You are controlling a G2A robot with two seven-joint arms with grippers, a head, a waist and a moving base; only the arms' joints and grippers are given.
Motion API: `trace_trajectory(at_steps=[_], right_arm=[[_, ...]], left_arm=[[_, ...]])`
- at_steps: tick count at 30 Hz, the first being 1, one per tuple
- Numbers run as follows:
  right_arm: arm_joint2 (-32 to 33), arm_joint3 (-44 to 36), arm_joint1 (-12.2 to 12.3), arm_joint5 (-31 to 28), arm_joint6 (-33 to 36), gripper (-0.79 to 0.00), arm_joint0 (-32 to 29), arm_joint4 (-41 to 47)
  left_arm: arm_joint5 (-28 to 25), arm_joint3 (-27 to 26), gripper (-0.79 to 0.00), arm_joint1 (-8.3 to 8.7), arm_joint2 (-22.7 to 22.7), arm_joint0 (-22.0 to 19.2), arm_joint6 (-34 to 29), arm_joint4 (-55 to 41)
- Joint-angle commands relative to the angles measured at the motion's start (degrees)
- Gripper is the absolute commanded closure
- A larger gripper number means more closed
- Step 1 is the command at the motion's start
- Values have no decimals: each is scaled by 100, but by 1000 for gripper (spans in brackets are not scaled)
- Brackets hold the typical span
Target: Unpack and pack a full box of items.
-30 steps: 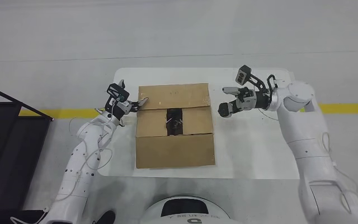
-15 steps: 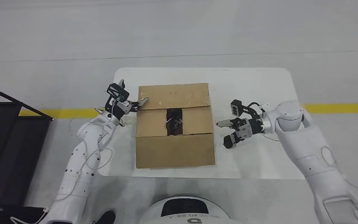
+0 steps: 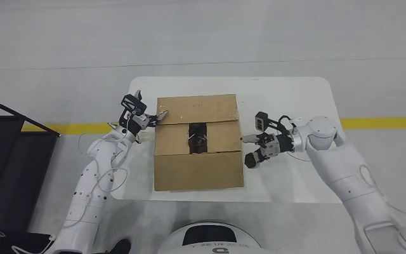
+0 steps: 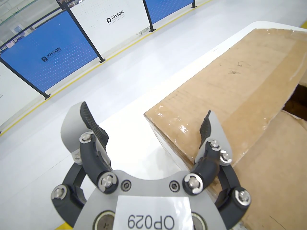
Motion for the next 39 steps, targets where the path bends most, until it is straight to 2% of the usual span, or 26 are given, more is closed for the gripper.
trace_trajectory(at_steps=[1, 5, 9, 13, 18, 23, 27, 33, 39], right_arm=[[-111, 89, -16, -36, -132, -785, 51, -188], [-451, 232, -95, -12, -119, -785, 215, -306], [-713, 387, -188, 2, 240, -785, 364, 18], [-943, 620, -294, 192, 295, -785, 509, 1162], [-1233, 965, -281, 262, 295, -785, 669, 2693], [-1387, 1406, -282, 255, 295, -785, 874, 3214], [-1446, 1700, -349, -91, 204, -785, 984, 3160], [-1391, 1610, -425, -789, 41, -785, 943, 3100], [-1065, 1440, -455, -1240, -279, -785, 744, 3596]], left_arm=[[0, 0, -785, 0, 0, 0, 0, 0], [0, 0, -785, 0, 0, 0, 0, 0], [0, 0, -785, 0, 0, 0, 0, 0], [0, 0, -785, 0, 0, 0, 0, 0], [0, 0, -785, 0, 0, 0, 0, 0], [0, 0, -785, 0, 0, 0, 0, 0], [0, 0, -785, 0, 0, 0, 0, 0], [0, 0, -785, 0, 0, 0, 0, 0], [353, -474, -785, 69, -544, 289, 228, -192]])
